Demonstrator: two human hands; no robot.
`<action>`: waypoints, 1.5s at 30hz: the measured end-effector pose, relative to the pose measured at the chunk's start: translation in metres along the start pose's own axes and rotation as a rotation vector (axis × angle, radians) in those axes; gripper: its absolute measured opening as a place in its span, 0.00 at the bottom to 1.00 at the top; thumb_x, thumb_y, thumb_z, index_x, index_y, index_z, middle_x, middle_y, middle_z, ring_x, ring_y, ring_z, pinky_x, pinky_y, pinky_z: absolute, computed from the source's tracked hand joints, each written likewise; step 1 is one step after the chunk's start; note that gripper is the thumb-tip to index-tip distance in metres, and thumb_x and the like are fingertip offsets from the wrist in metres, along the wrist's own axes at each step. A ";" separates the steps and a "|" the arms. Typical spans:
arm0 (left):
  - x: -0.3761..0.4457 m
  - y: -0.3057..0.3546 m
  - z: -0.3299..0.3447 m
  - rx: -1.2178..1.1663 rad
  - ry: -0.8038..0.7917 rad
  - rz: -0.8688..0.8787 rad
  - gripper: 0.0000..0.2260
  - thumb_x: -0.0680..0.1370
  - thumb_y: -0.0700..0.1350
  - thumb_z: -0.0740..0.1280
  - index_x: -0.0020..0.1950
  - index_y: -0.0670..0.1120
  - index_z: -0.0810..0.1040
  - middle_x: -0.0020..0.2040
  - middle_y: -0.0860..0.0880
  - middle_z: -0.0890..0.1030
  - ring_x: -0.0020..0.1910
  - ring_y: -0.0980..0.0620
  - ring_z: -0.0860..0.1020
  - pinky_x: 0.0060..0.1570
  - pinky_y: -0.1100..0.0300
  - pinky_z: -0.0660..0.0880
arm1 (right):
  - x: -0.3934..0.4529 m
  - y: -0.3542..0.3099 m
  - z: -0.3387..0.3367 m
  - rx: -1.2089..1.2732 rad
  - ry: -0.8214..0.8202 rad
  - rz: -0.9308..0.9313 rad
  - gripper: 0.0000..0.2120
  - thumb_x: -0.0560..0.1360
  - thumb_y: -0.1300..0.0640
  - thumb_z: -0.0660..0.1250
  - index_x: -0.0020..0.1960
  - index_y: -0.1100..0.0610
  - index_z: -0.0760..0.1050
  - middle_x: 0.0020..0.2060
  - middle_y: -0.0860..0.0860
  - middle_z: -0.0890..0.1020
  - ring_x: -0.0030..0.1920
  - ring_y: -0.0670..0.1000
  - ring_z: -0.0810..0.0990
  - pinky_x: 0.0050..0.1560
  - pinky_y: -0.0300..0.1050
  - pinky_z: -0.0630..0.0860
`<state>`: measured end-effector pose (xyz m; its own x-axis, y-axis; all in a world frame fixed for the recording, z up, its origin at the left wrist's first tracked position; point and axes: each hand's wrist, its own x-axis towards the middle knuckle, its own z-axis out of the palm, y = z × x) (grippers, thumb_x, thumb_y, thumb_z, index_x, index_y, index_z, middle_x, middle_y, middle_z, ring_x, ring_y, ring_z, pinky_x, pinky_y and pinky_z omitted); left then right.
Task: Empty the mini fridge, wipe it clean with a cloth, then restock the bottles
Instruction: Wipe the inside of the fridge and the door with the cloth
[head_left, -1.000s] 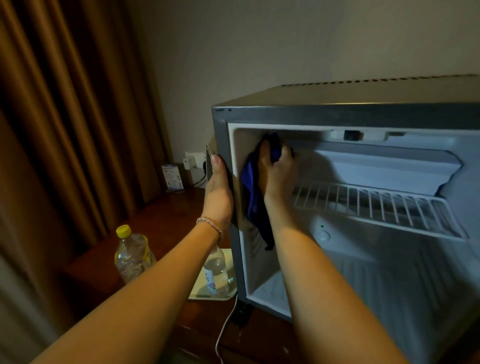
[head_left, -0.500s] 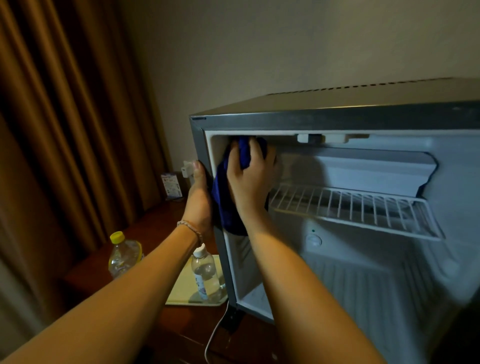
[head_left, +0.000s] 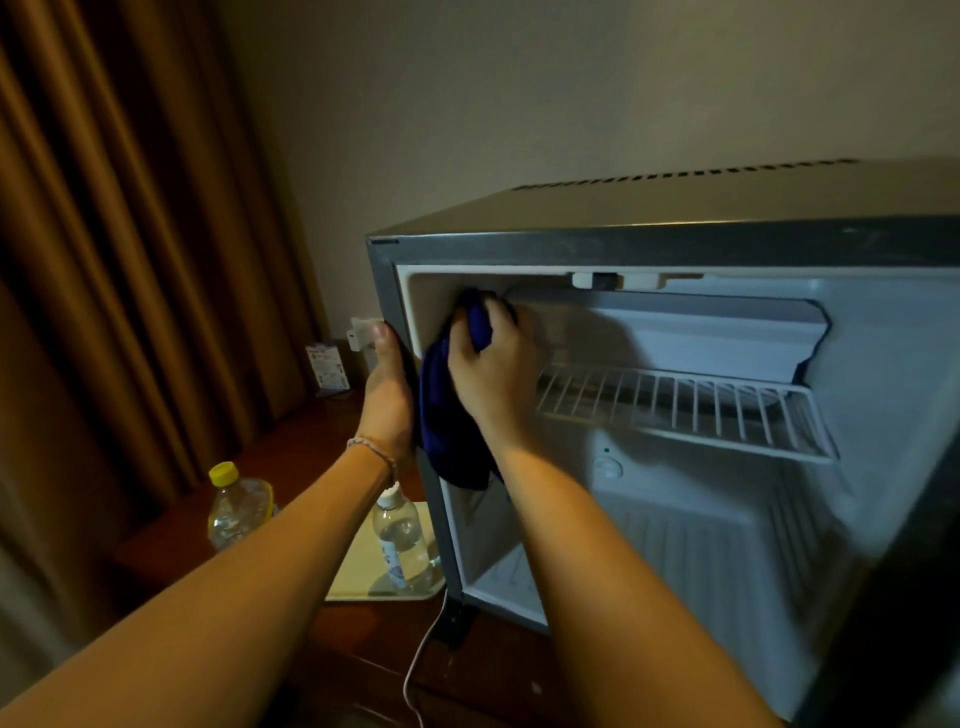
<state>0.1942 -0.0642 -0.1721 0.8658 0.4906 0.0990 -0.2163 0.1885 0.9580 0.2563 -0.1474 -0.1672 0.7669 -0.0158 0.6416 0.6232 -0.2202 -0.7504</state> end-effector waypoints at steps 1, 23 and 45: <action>0.002 0.000 -0.001 0.002 0.000 0.008 0.36 0.72 0.75 0.54 0.62 0.49 0.79 0.60 0.41 0.82 0.61 0.42 0.79 0.66 0.42 0.72 | -0.002 0.001 -0.005 -0.056 -0.058 -0.049 0.16 0.77 0.50 0.67 0.61 0.55 0.78 0.60 0.57 0.76 0.59 0.61 0.75 0.63 0.52 0.70; -0.011 0.018 0.003 0.262 0.118 0.142 0.31 0.83 0.62 0.46 0.74 0.41 0.68 0.69 0.43 0.73 0.67 0.49 0.70 0.62 0.64 0.61 | 0.007 0.028 -0.176 -1.225 -0.203 0.381 0.21 0.77 0.48 0.65 0.66 0.55 0.74 0.71 0.56 0.64 0.65 0.70 0.64 0.61 0.61 0.70; -0.006 0.007 0.006 0.240 0.236 0.328 0.28 0.85 0.55 0.50 0.59 0.34 0.79 0.55 0.40 0.81 0.59 0.45 0.77 0.53 0.63 0.70 | 0.003 0.019 -0.126 -1.131 -0.469 0.123 0.20 0.77 0.33 0.55 0.45 0.48 0.75 0.59 0.52 0.70 0.59 0.65 0.66 0.53 0.57 0.69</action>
<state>0.1906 -0.0712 -0.1648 0.6370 0.6767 0.3693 -0.3268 -0.1967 0.9244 0.2512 -0.2746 -0.1598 0.9373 0.2043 0.2824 0.2384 -0.9668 -0.0919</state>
